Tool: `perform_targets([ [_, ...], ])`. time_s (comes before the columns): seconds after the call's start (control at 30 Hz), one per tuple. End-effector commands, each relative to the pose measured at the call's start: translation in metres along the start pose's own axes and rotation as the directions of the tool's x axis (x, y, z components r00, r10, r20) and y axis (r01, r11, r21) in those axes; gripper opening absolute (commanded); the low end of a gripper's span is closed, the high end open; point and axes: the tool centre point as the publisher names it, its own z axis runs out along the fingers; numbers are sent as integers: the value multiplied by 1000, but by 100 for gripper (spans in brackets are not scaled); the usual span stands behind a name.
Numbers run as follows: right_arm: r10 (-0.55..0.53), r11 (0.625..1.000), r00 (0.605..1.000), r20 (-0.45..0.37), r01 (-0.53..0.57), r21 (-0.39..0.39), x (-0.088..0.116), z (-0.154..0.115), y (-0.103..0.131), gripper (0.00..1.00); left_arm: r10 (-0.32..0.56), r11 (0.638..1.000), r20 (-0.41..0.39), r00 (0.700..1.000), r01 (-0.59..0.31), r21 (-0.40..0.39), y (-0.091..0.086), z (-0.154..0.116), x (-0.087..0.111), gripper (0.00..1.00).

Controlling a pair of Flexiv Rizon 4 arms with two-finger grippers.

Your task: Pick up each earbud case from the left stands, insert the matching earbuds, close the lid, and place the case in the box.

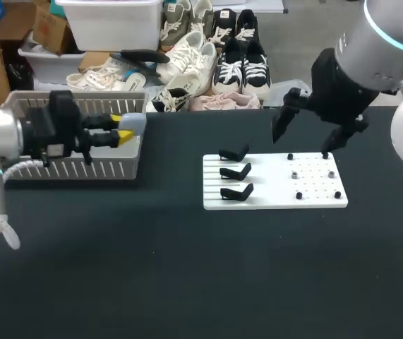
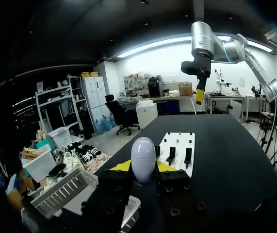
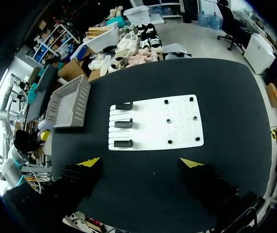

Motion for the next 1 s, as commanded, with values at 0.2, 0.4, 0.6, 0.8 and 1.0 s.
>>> perform_targets([
  [0.2, 3, 1000, 1000, 16, -3, 4, 4, -1, -1, 100, -154, 947, -237, 959, 75, -311, 61, -9, 24, 0],
  [0.4, 3, 1000, 1000, 16, -3, 4, 4, -1, -1, 100, -274, 918, -291, 917, 159, -365, 96, 5, 55, 2],
  [0.6, 3, 1000, 1000, 16, -3, 4, 4, -1, -1, 100, -315, 919, -315, 895, 206, -335, 112, 13, 75, 40],
  [0.8, 3, 1000, 1000, 16, -3, 4, 4, -1, -1, 100, -292, 933, -303, 907, 200, -299, 112, 3, 80, 100],
  [1.0, 3, 1000, 1000, 16, -3, 4, 4, -1, -1, 100, -222, 958, -230, 947, 168, -234, 82, -18, 58, 100],
])
